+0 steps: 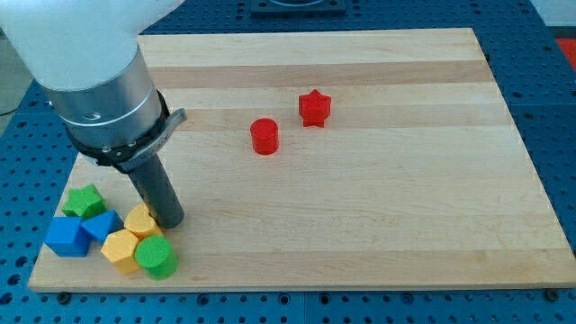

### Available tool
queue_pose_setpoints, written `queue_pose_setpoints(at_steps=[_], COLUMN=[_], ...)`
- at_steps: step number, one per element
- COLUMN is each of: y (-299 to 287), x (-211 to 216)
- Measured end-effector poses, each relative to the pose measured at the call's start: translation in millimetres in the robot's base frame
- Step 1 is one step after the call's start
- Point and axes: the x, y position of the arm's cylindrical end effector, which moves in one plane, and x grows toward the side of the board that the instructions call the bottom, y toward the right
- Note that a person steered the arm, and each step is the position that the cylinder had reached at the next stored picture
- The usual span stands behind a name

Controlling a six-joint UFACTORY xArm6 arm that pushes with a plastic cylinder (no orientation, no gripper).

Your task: Push red circle into group of blocks

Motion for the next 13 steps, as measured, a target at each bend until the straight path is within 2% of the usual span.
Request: queue_pose_setpoints(at_steps=[3,4,6,7,9,10,11,13], y=[-10.3,18.0,148.5,183.0,168.8,149.2,124.6,84.9], x=[-3.4,-3.9,-6.8,-47.3,-119.3,-137.7,-137.5,-98.4])
